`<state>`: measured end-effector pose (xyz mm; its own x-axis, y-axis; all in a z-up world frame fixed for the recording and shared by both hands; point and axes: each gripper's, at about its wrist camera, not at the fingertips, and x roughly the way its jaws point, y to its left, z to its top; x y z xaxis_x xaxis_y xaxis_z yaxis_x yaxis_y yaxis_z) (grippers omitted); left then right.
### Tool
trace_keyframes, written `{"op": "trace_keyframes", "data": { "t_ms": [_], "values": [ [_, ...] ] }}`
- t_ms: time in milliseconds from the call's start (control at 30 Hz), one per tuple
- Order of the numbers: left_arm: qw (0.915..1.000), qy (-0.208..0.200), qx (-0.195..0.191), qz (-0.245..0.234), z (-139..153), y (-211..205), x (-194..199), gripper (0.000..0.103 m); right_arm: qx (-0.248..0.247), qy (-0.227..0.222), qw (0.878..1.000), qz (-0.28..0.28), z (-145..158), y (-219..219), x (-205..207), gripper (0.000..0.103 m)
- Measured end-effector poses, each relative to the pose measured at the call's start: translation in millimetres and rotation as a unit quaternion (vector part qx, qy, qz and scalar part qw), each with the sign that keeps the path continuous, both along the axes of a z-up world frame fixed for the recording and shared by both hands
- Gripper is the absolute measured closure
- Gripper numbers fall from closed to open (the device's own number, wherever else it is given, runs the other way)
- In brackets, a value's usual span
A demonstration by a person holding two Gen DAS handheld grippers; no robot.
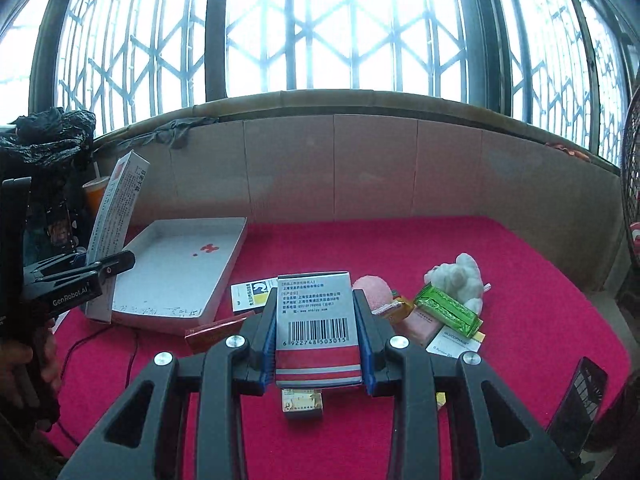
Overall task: Organize objects
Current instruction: 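Carry both held boxes to the white tray and lower them inside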
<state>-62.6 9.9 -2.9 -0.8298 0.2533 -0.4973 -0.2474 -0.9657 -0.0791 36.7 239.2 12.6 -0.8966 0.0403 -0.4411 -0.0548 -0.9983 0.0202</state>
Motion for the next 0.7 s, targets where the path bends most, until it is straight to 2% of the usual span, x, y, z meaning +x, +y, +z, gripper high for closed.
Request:
{"op": "trace_keyframes", "data": {
  "t_ms": [200, 467, 600, 700],
  "values": [
    [0.9996, -0.003, 0.007, 0.029, -2, -23, -3, 0.060, -0.012, -0.016, 1.000, 0.006, -2, -13, -13, 0.070],
    [0.9977, 0.008, 0.013, 0.066, 5, -47, -4, 0.060, -0.012, -0.036, 0.997, 0.064, -7, -75, -60, 0.070],
    [0.9962, 0.009, 0.013, 0.086, 7, -60, -4, 0.060, -0.019, -0.033, 0.994, 0.099, -6, -104, -71, 0.070],
    [0.9956, 0.009, 0.010, 0.093, 7, -63, -5, 0.060, -0.026, -0.033, 0.993, 0.106, -6, -115, -76, 0.070]
  ]
}}
